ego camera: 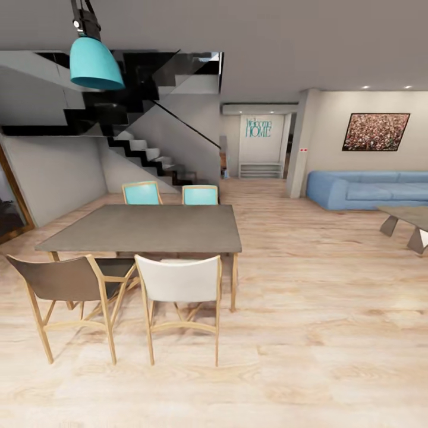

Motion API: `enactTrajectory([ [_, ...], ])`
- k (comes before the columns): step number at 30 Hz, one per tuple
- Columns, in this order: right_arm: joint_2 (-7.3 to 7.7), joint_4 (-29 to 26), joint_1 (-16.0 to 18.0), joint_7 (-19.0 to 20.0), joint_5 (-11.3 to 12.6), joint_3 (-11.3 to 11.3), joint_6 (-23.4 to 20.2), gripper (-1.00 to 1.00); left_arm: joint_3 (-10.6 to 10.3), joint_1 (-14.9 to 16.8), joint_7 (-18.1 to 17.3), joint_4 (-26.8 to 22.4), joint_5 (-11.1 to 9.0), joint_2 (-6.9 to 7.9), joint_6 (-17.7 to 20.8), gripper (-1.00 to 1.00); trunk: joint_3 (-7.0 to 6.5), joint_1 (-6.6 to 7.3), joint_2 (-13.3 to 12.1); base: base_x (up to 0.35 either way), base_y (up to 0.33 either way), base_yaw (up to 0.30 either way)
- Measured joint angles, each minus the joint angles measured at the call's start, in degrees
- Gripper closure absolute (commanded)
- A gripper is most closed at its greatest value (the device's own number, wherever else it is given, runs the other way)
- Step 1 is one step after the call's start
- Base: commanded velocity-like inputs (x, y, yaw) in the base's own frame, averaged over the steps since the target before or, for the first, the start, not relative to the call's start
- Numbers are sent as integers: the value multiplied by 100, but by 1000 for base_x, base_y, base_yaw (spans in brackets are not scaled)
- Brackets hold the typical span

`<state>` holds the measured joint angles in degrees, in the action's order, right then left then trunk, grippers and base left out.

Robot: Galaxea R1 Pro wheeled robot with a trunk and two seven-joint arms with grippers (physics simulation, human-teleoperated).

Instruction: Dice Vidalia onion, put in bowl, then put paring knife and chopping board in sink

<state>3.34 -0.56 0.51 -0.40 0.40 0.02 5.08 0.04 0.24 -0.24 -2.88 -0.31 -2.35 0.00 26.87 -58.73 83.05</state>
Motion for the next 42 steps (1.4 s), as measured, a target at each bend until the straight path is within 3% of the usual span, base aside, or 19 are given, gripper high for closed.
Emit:
enactTrajectory([
  [9,0,0,0,8,7,6,339,-100,4,0,-2,0,7,26,-8,-100,0,0,0,0,0,279],
  [42,-3,2,0,32,7,7,578,-100,4,0,-4,0,7,25,-8,-100,0,0,0,0,0,258],
])
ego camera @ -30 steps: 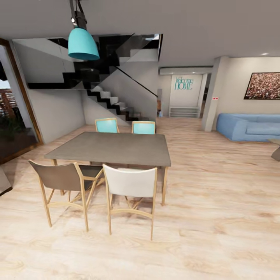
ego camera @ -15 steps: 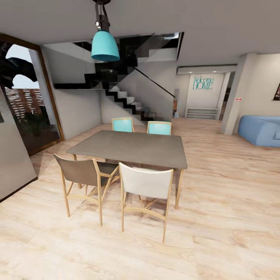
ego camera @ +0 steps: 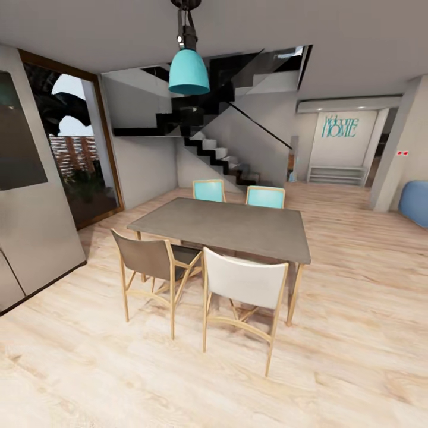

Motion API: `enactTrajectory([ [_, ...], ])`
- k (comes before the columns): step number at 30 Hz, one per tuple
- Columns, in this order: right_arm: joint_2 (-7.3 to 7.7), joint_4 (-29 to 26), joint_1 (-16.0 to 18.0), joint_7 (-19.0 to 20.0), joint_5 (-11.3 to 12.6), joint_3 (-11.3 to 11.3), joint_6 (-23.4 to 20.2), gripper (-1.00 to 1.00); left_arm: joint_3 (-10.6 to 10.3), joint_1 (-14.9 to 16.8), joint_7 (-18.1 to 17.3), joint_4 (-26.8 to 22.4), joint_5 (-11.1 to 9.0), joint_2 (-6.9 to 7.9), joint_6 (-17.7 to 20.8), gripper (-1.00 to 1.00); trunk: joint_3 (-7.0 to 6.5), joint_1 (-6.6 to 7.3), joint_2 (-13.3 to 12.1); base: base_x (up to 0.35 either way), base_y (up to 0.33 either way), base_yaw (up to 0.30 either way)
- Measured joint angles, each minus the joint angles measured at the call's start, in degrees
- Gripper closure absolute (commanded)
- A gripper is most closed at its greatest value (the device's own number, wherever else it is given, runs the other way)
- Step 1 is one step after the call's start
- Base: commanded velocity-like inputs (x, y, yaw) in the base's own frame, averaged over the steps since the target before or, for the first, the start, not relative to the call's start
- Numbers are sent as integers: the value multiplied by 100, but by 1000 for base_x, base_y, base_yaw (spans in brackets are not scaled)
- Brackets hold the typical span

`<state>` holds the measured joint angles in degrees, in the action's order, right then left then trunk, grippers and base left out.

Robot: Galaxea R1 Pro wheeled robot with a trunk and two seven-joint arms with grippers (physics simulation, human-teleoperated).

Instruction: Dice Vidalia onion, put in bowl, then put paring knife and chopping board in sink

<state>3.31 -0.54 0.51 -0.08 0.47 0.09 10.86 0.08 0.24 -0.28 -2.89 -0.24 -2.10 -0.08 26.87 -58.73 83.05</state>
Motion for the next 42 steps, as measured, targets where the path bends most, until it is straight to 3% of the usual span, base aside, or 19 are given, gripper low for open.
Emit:
enactTrajectory([
  [5,10,14,0,-3,-6,7,248,-100,0,0,-2,0,0,0,0,-100,0,0,0,0,0,225],
  [19,11,16,0,-8,-6,12,275,-100,16,0,-18,-1,-3,-16,-19,-100,0,0,0,0,0,216],
  [20,11,16,0,-8,-6,14,275,-100,23,0,-18,-1,-6,-125,-40,-100,0,0,0,0,0,215],
  [24,11,16,0,-8,-7,15,275,-100,24,0,-8,-2,-6,-306,-65,-100,0,0,0,0,0,215],
  [28,11,16,0,-8,-7,16,275,-100,36,0,-4,-2,-2,-337,-78,-100,0,0,0,0,0,215],
  [38,11,16,0,-8,-7,16,275,-100,34,0,-2,-2,-6,-332,-80,-100,0,0,0,0,0,215],
  [42,11,16,0,-8,-6,15,275,-100,49,0,10,3,-10,-105,-62,-100,0,0,0,0,0,215],
])
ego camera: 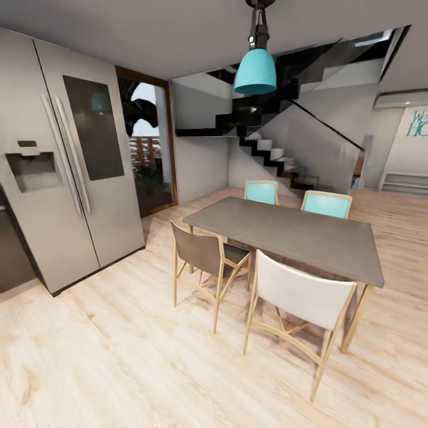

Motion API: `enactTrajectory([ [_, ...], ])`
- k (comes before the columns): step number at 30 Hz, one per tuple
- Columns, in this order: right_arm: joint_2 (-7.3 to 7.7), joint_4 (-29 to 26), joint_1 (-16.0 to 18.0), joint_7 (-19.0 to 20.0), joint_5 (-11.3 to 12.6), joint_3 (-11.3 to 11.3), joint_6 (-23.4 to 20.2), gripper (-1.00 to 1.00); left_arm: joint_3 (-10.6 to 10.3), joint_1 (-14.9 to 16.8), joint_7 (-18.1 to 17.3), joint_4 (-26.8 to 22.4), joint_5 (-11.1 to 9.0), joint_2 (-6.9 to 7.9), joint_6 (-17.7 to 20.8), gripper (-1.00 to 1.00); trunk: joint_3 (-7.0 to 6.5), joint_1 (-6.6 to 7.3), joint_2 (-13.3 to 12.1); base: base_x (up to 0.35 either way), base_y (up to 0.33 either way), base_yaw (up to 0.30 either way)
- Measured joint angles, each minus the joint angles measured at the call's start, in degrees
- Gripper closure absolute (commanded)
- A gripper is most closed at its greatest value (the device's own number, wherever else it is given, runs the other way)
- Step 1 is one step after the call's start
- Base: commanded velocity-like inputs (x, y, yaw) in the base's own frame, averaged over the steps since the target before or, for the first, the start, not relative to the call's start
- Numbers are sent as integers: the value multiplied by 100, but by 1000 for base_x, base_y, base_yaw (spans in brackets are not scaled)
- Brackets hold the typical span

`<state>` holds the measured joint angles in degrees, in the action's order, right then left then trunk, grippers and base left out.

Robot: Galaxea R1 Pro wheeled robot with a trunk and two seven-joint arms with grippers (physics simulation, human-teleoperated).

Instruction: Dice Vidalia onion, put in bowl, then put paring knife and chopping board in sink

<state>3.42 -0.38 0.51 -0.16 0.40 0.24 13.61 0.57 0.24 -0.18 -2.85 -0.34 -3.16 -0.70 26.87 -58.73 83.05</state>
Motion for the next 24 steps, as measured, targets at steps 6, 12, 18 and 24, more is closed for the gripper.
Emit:
enactTrajectory([
  [6,0,0,0,0,1,1,0,-100,70,0,20,45,-12,530,12,-100,0,0,0,0,0,215],
  [12,82,17,0,-14,6,38,-45,-100,80,0,10,144,-13,927,37,-100,0,0,0,0,0,257],
  [18,405,78,-1,-250,4,243,-786,-100,80,-10,8,178,-13,1135,514,-100,0,0,0,0,0,276],
  [24,748,342,-7,-396,3,255,-1165,-100,85,-31,2,182,-13,1126,594,-100,1,0,1,0,0,277],
])
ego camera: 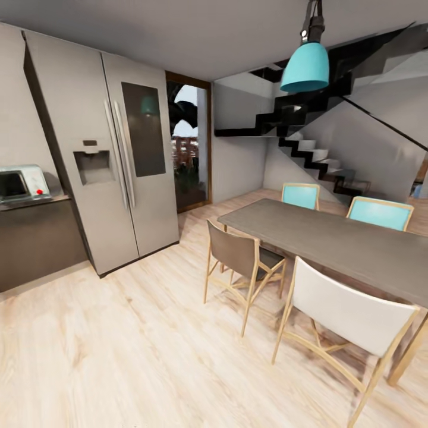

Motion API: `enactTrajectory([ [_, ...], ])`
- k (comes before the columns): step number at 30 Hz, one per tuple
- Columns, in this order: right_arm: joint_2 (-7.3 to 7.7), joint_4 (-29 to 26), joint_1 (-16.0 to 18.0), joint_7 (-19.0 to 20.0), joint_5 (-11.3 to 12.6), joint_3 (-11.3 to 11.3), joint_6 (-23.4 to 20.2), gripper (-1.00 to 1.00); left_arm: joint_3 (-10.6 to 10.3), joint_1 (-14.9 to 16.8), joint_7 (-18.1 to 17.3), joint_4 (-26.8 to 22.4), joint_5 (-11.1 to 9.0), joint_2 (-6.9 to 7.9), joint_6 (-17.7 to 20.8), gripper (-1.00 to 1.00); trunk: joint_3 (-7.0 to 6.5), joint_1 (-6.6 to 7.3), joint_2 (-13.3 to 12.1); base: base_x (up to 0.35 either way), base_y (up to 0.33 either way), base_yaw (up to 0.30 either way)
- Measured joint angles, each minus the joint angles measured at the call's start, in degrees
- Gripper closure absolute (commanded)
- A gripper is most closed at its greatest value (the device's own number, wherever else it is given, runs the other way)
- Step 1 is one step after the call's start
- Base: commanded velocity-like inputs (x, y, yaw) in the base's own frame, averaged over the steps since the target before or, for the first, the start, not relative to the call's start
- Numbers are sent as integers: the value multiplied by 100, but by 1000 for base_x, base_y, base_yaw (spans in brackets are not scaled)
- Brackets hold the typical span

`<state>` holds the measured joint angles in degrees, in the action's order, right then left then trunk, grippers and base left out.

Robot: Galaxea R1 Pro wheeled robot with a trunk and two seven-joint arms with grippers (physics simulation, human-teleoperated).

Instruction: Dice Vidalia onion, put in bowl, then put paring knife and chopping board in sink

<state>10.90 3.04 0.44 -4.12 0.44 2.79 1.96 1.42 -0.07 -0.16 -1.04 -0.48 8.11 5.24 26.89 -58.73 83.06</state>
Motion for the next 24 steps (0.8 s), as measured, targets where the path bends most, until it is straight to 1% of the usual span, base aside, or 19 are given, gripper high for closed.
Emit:
enactTrajectory([
  [3,154,46,1,17,-1,1,-8,-100,2,-1,0,0,0,9,0,-100,0,0,0,0,0,278],
  [6,233,69,-1,29,-1,5,-4,-100,-3,-1,-7,0,0,-7,-2,-100,0,0,0,0,0,278],
  [8,256,76,-3,39,4,9,6,-100,-4,-1,-12,-3,4,-55,-20,-100,0,0,0,0,0,278],
  [10,260,75,-3,46,6,20,8,-100,-5,-1,-13,-5,6,-100,-29,-100,0,0,0,0,0,278],
  [11,255,77,-4,51,7,27,9,-100,-5,-1,-13,-6,6,-151,-35,-100,0,0,0,0,0,278],
  [12,232,76,-4,52,9,34,10,-100,-5,-1,-10,-5,5,-213,-40,-100,0,0,0,0,0,277],
  [14,200,74,-4,52,7,32,10,-100,-5,-1,-6,-3,4,-252,-43,-100,0,0,0,0,0,278],
  [24,160,76,-3,59,5,33,14,-100,-5,-1,0,-3,0,-251,-45,-100,0,0,0,0,0,278],
])
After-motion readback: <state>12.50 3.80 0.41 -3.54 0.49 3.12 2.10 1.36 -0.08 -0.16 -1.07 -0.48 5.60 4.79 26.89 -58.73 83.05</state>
